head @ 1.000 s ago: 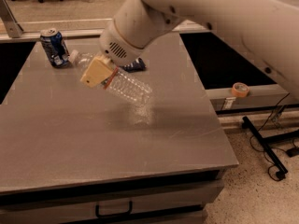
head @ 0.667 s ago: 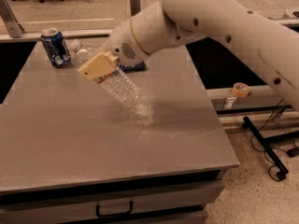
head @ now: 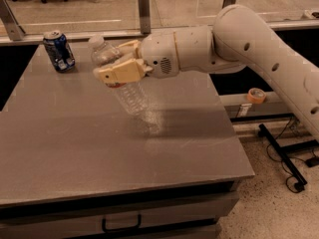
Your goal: Place water bottle upright
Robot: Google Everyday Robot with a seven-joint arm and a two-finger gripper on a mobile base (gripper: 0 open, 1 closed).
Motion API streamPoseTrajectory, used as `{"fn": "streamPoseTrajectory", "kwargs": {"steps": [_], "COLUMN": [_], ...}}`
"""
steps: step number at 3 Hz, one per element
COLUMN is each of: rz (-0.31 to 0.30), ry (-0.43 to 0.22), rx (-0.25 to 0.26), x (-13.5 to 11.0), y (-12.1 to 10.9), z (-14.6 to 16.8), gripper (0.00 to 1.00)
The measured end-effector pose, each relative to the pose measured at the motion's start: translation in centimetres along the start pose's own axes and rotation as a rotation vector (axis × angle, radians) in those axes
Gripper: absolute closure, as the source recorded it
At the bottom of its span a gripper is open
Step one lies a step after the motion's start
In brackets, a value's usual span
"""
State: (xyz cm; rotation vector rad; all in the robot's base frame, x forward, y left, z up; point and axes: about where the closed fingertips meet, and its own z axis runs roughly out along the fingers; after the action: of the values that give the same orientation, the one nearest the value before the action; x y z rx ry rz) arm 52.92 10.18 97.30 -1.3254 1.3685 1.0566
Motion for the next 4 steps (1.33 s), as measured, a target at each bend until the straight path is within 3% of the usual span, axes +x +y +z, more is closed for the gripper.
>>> {"fn": "streamPoseTrajectory", "kwargs": {"steps": [1, 3, 4], "rz": [-0.068, -0.036, -0.036], "ry": [-0.065, -0.203, -0.204], "rx": [-0.058, -0.139, -0.139], "x": [0.9, 4.1, 4.0], "y": [0.7, 0.7, 0.7], "z": [-0.9, -1.6, -1.6], "gripper": [0.82, 0.35, 0.12]}}
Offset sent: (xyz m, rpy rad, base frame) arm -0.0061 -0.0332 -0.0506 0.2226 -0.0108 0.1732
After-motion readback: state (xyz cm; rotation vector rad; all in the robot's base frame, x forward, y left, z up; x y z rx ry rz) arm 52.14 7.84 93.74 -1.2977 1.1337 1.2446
